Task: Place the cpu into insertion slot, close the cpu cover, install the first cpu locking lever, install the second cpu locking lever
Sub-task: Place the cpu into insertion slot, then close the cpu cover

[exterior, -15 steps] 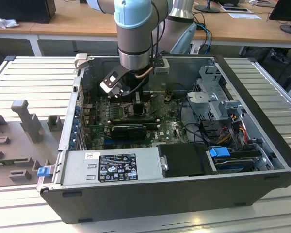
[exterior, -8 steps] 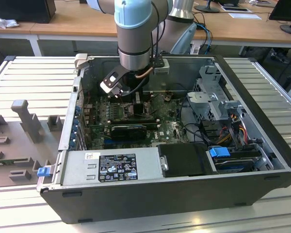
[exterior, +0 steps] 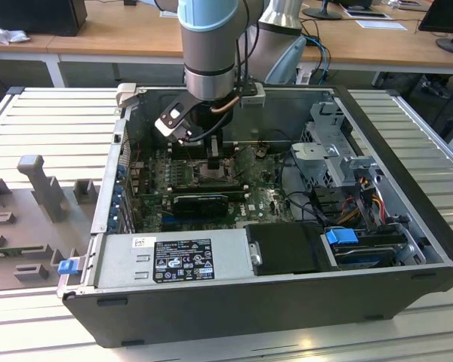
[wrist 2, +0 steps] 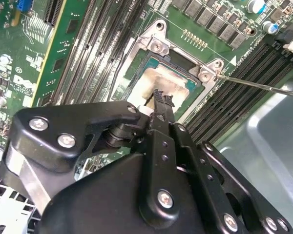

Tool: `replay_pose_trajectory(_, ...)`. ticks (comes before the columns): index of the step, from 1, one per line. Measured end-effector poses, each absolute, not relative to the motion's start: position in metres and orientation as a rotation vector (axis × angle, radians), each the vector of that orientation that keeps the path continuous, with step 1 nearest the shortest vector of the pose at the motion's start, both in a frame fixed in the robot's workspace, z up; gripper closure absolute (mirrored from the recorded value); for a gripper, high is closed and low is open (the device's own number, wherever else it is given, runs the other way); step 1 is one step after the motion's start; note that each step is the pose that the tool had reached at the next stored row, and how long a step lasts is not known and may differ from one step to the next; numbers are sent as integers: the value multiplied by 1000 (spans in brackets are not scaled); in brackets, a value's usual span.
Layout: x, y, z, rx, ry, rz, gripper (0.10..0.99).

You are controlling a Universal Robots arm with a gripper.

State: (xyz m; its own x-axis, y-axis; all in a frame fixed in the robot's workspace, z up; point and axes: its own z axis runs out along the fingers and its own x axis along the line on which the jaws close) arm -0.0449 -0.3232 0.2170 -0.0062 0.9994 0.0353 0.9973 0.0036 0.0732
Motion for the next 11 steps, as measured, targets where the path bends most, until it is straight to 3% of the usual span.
replay_pose_trajectory(11, -45, -324, 234, 2196, 2206, 122, 980)
